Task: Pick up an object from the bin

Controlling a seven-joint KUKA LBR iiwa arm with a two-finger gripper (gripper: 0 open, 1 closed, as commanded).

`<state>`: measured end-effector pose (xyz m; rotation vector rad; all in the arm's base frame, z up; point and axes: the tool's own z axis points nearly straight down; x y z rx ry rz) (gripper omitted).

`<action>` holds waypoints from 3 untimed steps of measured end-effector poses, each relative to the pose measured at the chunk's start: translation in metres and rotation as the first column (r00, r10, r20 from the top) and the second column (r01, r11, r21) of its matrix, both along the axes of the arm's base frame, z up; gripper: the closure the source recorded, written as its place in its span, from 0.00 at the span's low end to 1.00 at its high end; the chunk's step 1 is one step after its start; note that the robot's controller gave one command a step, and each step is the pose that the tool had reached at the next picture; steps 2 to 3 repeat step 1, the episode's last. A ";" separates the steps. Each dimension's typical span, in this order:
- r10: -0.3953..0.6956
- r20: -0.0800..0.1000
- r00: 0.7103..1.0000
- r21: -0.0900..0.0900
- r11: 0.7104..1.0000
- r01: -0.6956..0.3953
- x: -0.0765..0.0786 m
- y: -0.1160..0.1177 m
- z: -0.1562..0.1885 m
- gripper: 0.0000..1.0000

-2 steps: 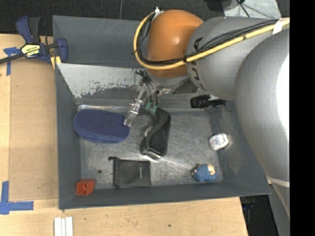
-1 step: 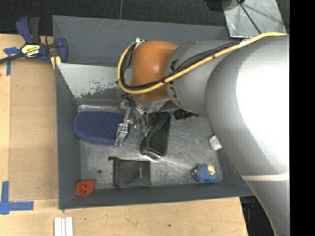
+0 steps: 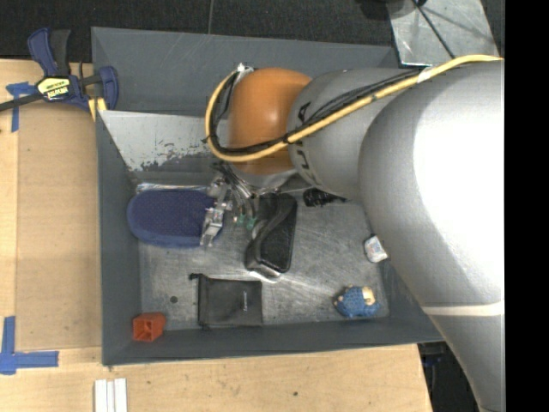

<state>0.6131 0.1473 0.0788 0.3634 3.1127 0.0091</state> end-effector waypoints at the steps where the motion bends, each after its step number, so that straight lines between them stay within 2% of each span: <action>1: -0.019 0.002 1.000 -0.002 1.000 0.019 -0.004 -0.002 0.146 1.00; 3: -0.019 0.002 1.000 -0.002 1.000 0.019 -0.004 -0.002 0.146 1.00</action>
Offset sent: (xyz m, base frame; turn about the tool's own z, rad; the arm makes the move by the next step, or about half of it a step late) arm -0.0065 -0.0015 0.1404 0.0198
